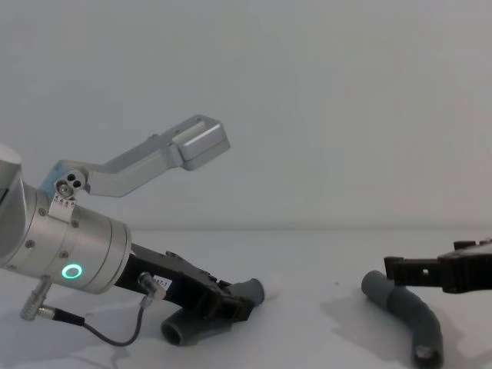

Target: Use both hands to pick up one end of the pipe from the table, align the ends, and insert them.

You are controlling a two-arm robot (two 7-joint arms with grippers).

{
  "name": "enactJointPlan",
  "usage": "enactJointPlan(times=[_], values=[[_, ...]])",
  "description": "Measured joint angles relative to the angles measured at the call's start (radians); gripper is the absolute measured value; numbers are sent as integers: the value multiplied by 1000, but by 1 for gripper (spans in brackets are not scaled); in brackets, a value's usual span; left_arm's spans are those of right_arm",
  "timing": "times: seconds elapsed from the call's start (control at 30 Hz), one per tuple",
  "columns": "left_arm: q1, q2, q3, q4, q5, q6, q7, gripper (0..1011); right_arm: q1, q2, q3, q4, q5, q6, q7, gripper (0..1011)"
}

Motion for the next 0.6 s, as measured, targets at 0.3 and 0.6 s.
enactJointPlan(times=[0.3,0.6], values=[[0,0,0,0,0,0,0,365,1,-6,2,11,5,23,13,1001],[0,0,0,0,0,0,0,365,14,-19,0,37,0,38,14,1001]])
